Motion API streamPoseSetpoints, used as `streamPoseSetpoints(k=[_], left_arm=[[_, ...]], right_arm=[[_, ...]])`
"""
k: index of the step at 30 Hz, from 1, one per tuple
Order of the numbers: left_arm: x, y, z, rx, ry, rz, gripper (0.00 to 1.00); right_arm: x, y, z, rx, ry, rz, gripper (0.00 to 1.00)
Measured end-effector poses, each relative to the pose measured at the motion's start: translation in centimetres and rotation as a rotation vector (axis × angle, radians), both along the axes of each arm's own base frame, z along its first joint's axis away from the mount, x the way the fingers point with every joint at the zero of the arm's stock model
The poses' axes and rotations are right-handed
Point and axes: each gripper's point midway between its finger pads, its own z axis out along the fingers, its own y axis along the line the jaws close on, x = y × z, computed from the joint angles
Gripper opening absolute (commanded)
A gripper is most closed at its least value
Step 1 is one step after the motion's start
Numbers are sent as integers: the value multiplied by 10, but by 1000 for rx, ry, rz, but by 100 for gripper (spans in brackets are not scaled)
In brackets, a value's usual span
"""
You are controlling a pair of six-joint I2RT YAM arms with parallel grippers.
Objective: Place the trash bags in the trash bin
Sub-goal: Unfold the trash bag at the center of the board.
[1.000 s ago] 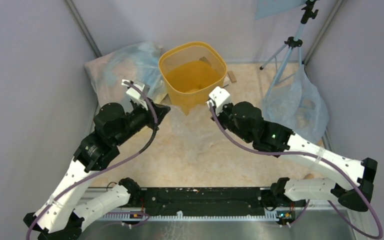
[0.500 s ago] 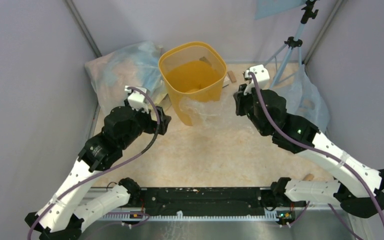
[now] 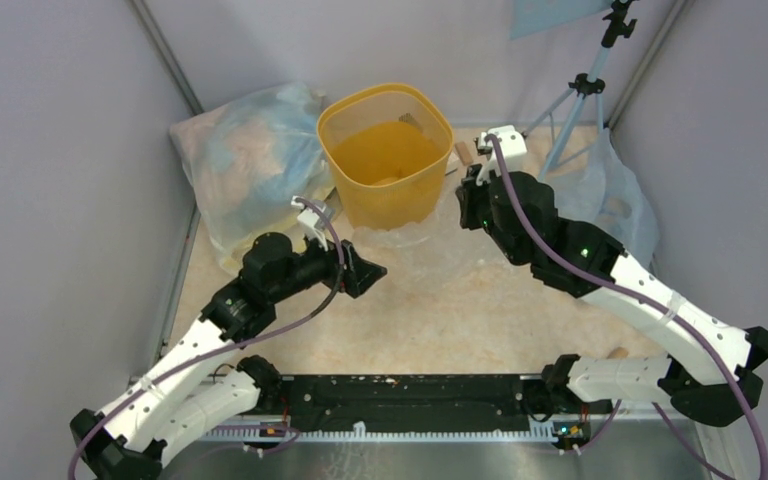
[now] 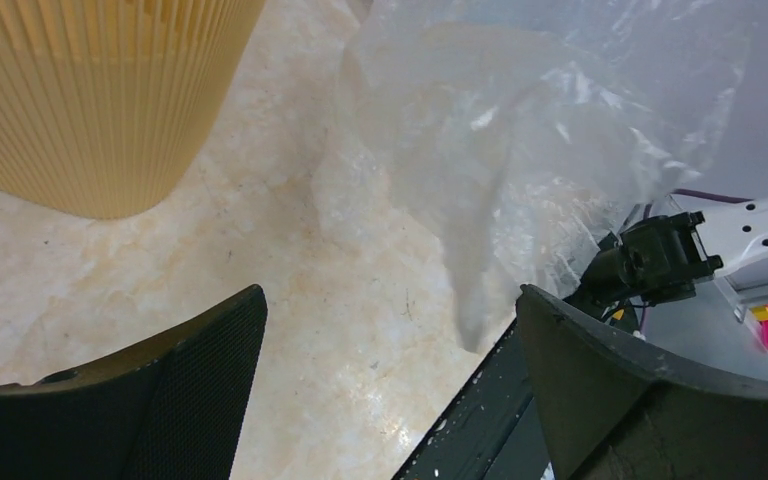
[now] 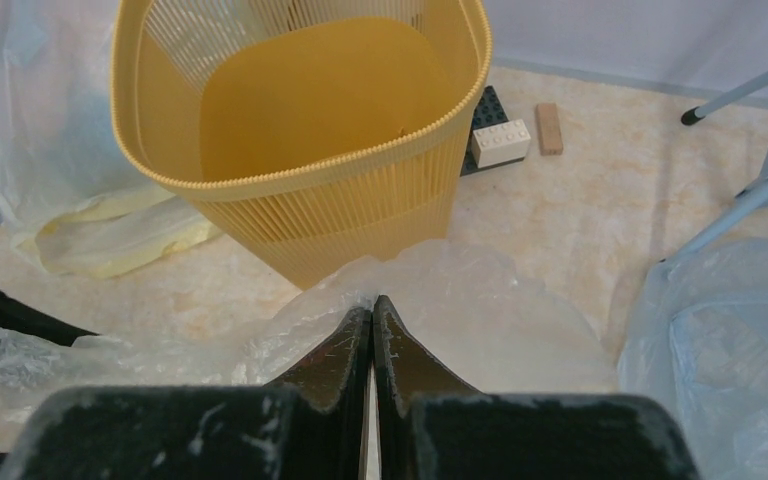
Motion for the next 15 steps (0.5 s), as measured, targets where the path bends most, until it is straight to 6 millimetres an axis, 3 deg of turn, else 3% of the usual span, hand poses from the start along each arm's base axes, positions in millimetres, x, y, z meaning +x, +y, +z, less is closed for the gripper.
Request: streamPoseSetpoints(k=[5, 10, 15], left_arm=[[8, -12, -8, -44, 22, -6, 96], [15, -22, -4, -115, 19, -8, 85], [22, -23, 4, -147, 4, 20, 89]], right_arm=[[-1, 2, 1, 17, 5, 10, 0], [-1, 2, 1, 19, 6, 10, 0], [-2, 1, 2, 23, 5, 3, 0]])
